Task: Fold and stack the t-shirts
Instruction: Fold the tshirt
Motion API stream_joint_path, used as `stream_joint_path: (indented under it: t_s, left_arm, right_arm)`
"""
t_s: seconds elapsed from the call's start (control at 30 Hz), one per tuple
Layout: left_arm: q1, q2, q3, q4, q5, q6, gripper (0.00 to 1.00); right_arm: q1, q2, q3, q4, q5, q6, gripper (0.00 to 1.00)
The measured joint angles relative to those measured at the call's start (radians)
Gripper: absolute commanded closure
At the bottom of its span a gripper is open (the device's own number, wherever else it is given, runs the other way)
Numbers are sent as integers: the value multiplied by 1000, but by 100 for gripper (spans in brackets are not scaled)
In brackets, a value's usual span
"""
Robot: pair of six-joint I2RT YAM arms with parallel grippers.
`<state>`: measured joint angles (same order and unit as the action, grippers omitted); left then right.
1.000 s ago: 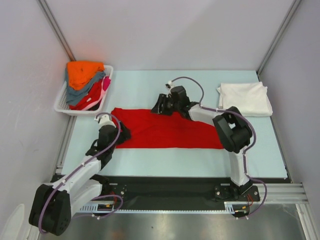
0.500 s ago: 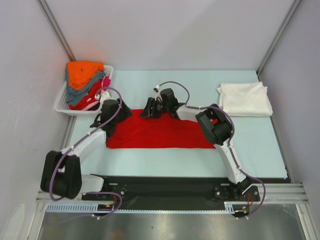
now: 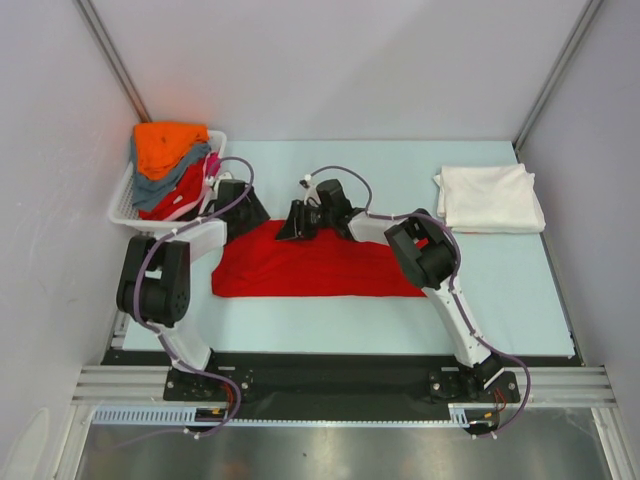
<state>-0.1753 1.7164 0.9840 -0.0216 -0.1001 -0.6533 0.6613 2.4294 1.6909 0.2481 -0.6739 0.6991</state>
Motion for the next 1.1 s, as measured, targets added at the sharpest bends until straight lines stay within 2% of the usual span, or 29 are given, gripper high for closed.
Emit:
stream_joint_path:
  t_s: [0.17,0.3,0.43,0.6,0.77,0.97,1.03,1.07,1.1]
  left_arm:
    - [5,66,55,-16,6,0,32]
    - [10,120,100,-37,5,5,32]
    - [18,152,119,-55,1,6,32]
    - [24,159,131,-58,2,7,32]
    - [25,160,133,-60,1,10,32]
    - [25,160,133,-60,0,27,32]
    - [25,161,137,-63,0,30,32]
    - [25,161,137,-64,0,32,32]
    - [26,162,138,-65,1,34,32]
  right_arm:
    - [2,2,0,26,-42,2,70]
    - [5,2,-1,43,-77,5,87]
    - [7,-2,-35,72,-111,6,98]
    - [9,-43,-158,97,-140,9,100]
    - [10,-153,-319,142,-165,15,99]
    - [9,-300,-502,219,-183,16,91]
    - [9,-329,-547,232,-184,14,73]
    - [9,-340,-567,230,-182,13,59]
    - [9,-347,-581,227,-180,11,52]
